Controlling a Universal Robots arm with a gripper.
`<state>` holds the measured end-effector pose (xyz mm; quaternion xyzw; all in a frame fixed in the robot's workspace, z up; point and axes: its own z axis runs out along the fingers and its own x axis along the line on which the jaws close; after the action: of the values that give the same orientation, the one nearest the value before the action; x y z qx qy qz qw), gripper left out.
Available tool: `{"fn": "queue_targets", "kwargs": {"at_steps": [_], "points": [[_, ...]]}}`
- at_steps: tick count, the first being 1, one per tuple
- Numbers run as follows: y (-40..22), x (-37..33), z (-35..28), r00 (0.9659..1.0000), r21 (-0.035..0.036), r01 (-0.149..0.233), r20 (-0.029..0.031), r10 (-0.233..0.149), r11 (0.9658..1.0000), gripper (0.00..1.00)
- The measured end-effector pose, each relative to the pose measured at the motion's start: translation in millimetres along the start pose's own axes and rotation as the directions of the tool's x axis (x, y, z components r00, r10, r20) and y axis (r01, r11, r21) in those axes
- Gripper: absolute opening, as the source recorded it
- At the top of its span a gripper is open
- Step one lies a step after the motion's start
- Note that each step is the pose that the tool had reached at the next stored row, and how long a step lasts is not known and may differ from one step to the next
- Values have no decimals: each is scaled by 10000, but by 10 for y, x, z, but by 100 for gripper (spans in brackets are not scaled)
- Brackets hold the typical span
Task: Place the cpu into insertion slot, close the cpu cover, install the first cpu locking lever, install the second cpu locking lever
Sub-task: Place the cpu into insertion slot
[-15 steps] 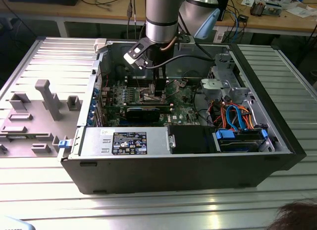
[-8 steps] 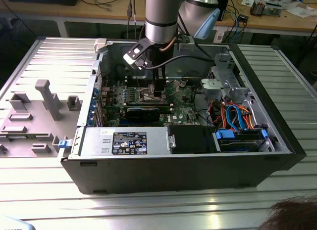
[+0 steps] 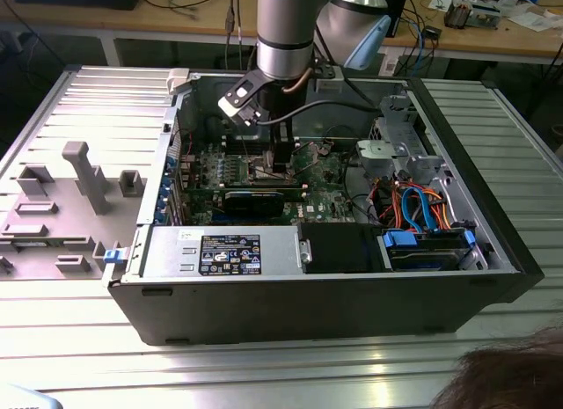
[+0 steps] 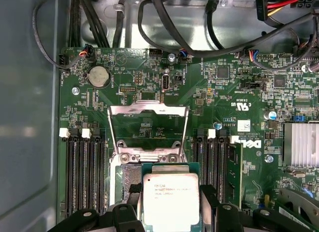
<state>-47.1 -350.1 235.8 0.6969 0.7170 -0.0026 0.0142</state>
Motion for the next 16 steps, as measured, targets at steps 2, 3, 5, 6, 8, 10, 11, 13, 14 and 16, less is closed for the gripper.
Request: {"fn": "queue_targets", "kwargs": {"at_steps": [2,3,5,6,8,10,11,13,14,16], "points": [[-1,0,11,10000,0,0,0,0,10000,55],[-1,0,13,10000,0,0,0,0,10000,55],[-8,1,37,10000,0,0,6,0,10000,55],[-8,1,37,10000,0,0,7,0,10000,55],[-8,1,37,10000,0,0,10,0,10000,55],[-8,1,37,10000,0,0,11,0,10000,55],[-8,1,37,10000,0,0,12,0,10000,55],[-8,1,37,10000,1,1,13,-1,10000,55],[-8,1,37,10000,0,0,15,0,10000,55],[-8,1,37,10000,0,0,26,0,10000,55]]}}
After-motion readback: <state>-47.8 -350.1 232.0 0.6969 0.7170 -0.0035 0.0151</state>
